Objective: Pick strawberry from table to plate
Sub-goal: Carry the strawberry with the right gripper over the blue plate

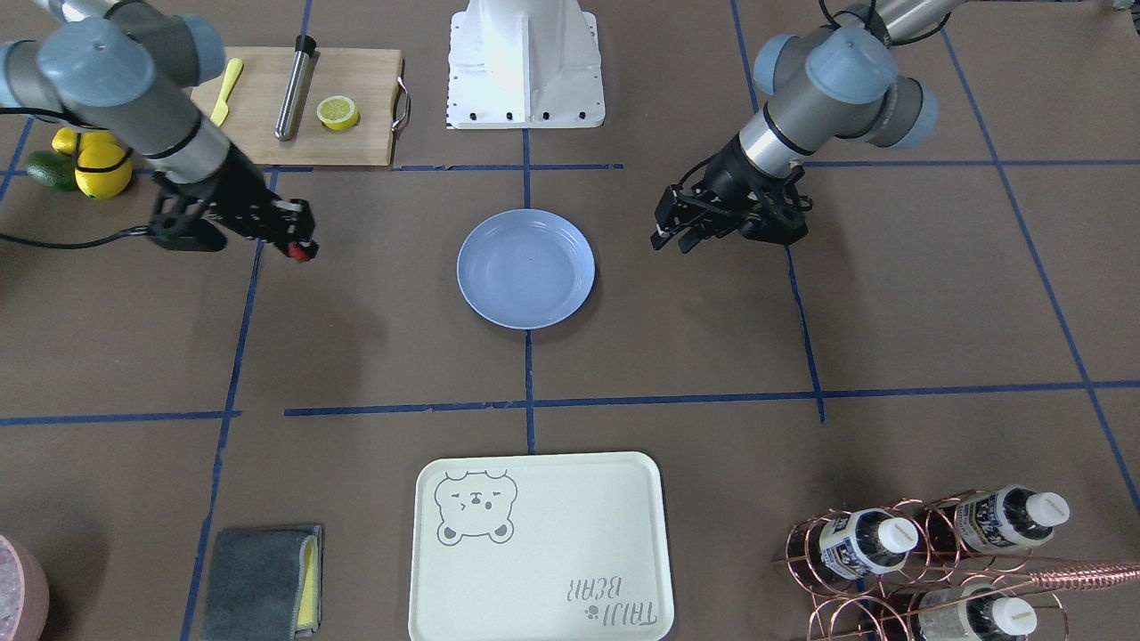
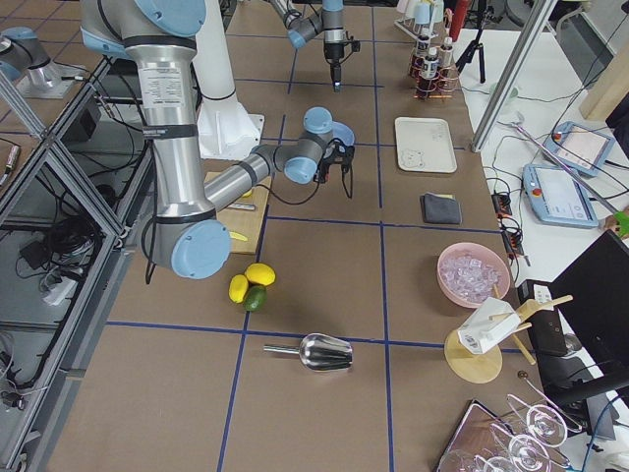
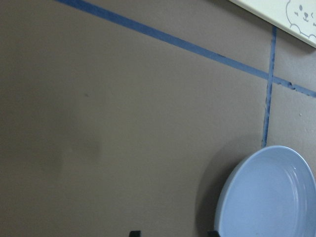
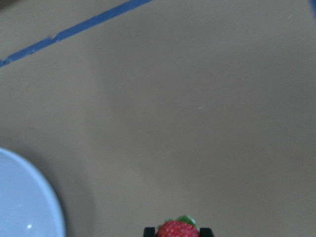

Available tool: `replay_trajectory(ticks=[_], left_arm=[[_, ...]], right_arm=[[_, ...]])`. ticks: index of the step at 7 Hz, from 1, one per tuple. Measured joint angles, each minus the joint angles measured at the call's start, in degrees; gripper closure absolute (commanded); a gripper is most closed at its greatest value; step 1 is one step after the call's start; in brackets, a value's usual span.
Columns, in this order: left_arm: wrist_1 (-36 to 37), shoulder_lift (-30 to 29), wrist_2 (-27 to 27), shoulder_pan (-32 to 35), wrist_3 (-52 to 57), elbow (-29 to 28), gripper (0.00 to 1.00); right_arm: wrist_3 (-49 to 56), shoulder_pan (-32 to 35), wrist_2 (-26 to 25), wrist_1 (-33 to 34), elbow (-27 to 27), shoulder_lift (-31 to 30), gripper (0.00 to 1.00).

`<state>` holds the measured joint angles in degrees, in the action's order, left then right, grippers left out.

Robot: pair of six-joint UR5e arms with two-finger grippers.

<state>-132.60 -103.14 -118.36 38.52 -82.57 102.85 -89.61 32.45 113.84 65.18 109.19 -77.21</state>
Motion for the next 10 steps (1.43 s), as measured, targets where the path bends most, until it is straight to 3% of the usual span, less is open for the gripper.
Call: replay_trajectory(ticks=[2,3,5,10], left_arm=[[-0.02,7.28,-1.37,4.58,8.61,3.38,0.43],[-0.02,11.04,-1.54,6.65,13.16,5.02,0.34],[-0.02,15.94,-1.60,10.18,19.82,6.99,0.00],[-0.02,17.00,-1.53,11.29,21.22,7.53,0.00]], right_arm=[[-6.03,-6.33,-7.12,11.85,-3.76,14.22,1.00],[-8.51,-7.72,-9.23,13.73,-8.62,20.12,1.00],[-10.62,-9.46,-12.11,14.55,-15.74,26.39,1.00],[-11.09,-10.12,-13.34,15.12,-20.69,29.70,1.00]])
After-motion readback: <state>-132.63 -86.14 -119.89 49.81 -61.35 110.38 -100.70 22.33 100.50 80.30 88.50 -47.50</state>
